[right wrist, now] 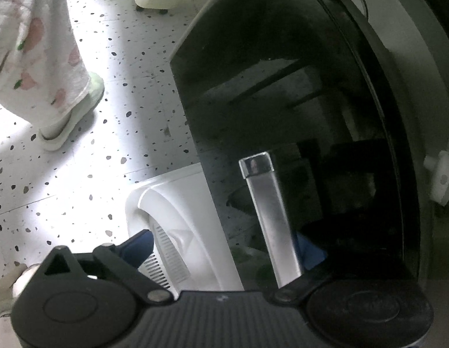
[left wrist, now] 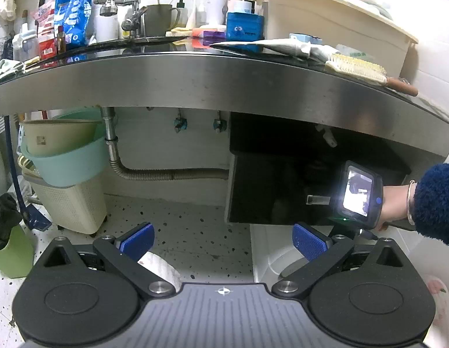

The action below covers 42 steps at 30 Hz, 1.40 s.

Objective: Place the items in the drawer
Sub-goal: 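Close the right gripper on the white drawer handle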

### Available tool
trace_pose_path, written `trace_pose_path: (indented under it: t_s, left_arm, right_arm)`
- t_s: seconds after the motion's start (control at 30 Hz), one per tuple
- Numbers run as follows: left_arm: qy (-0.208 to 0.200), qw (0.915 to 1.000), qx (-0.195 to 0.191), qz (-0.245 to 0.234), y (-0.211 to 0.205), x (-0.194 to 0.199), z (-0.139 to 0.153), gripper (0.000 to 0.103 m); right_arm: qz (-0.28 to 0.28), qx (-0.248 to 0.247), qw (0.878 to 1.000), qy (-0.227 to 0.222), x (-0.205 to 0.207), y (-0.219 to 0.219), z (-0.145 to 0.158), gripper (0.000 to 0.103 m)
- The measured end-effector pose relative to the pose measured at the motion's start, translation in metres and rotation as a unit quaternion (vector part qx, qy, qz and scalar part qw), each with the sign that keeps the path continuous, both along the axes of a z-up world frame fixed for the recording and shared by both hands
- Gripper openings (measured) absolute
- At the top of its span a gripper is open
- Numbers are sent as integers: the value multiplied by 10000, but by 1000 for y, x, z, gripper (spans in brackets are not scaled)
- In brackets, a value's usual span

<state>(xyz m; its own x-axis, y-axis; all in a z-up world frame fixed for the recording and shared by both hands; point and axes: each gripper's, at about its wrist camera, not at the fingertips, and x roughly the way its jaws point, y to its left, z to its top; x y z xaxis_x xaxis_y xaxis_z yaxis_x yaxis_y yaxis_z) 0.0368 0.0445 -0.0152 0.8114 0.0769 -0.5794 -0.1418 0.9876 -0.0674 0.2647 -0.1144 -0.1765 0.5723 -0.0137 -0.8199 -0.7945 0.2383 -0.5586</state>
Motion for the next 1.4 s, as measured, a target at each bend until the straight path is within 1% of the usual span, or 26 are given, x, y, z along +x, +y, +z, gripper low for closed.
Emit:
trace_pose_path:
  t_s: [0.17, 0.27, 0.6, 0.7, 1.0, 1.23, 1.4]
  left_arm:
    - [32, 10000, -2, -26, -2, 2, 0, 103]
    - [52, 10000, -3, -42, -4, 3, 0, 103]
    - [88, 10000, -3, -42, -2, 3, 0, 103]
    - [94, 9999, -17, -51, -2, 3, -1, 103]
    - [120, 9999, -51, -57, -2, 5, -1, 103]
    - [141, 9999, -78, -59, -1, 5, -2, 103]
    - [157, 9998, -124, -38, -1, 3, -2, 103]
  right_arm:
    - [92, 65, 9997, -206, -4, -4, 0, 103]
    - [176, 3, 9995, -271, -6, -4, -2, 103]
    - [143, 183, 9986, -482, -15, -4, -2, 102]
    - [242, 133, 9982, -534, -22, -6, -3, 102]
    - [152, 277, 9979, -564, -33, -6, 0, 102]
    - [175, 263, 9980, -545, -41, -7, 3, 100]
    - [263, 364, 9981, -432, -58, -12, 9, 100]
